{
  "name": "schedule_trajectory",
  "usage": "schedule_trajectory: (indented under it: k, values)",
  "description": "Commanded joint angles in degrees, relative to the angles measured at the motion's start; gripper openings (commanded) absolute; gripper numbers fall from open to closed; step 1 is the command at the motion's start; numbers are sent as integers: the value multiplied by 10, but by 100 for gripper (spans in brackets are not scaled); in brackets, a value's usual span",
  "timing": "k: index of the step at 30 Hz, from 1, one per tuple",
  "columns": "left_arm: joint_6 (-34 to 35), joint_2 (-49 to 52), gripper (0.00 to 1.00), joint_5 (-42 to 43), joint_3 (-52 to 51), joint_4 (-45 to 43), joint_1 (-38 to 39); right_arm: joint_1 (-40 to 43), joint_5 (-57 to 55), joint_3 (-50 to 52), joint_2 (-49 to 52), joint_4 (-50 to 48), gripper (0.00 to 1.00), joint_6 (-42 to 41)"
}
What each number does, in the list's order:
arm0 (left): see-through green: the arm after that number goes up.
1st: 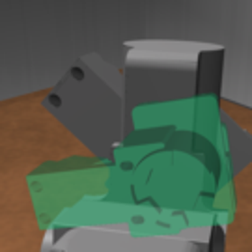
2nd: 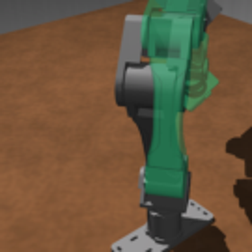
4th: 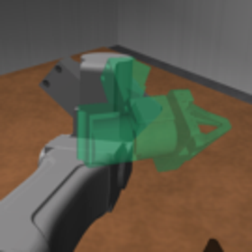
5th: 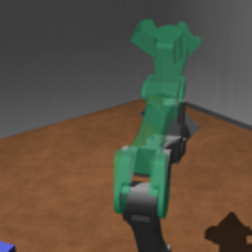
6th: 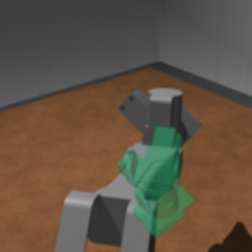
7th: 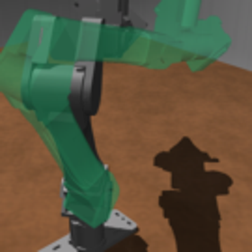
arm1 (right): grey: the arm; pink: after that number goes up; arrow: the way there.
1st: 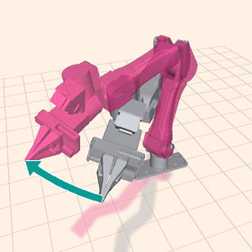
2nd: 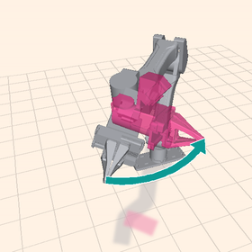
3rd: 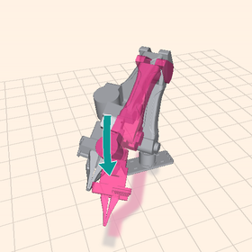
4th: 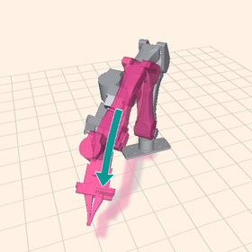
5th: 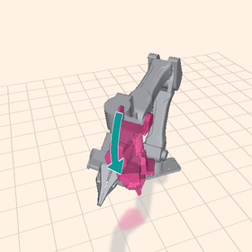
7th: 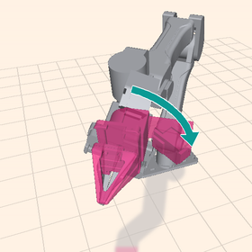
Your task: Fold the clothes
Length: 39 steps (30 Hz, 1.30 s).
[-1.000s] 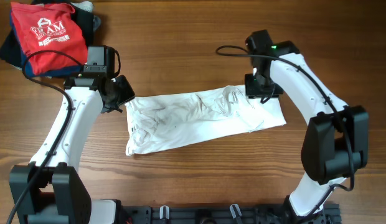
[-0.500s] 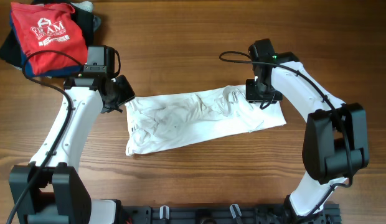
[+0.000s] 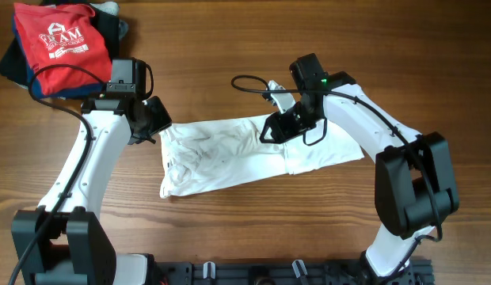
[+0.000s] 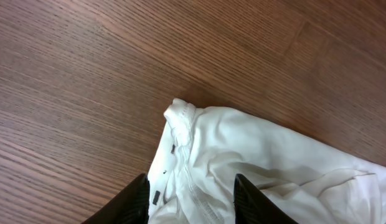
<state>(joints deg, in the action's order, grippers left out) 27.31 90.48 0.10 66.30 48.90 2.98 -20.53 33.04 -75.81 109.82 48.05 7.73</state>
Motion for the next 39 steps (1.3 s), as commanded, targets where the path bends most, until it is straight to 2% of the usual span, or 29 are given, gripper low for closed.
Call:
schedule_trajectory:
  k: [1,6,8,12,15,19,24,29,30,31,33,36,37,39]
  values:
    - [1,0,44,5,5,3,-3,7,-46,-16,-14,-3,41,-30]
    - [2,1,52,5,5,50,-3,30,-307,-24,-101,7,48,-143]
    - [2,6,56,5,3,75,-3,42,-362,-24,-120,18,50,-158]
    - [2,13,67,5,-31,83,-3,68,-369,-23,-123,30,51,-158]
    - [1,13,71,27,-66,63,-3,75,-369,-23,-123,31,52,-158]
    - [-27,15,72,108,-133,-10,-3,75,-365,-23,-123,31,52,-158]
    - [-26,19,73,141,-196,-108,-3,75,-360,-22,-123,34,53,-158]
    - [-30,65,72,147,-213,-150,-2,75,-360,-22,-123,39,53,-158]
    - [-38,72,71,147,-213,-153,-2,75,-360,-22,-123,41,53,-158]
    - [-44,74,64,147,-213,-156,-2,75,-360,-22,-123,43,53,-158]
    - [-44,73,40,147,-213,-158,-2,75,-360,-22,-123,43,53,-158]
    - [-65,73,11,147,-203,-160,-4,75,-360,-22,-123,46,53,-158]
    - [-73,73,6,147,-195,-157,-8,75,-360,-22,-123,46,53,-158]
    - [-76,68,5,144,-168,-137,-32,75,-361,-22,-123,49,53,-158]
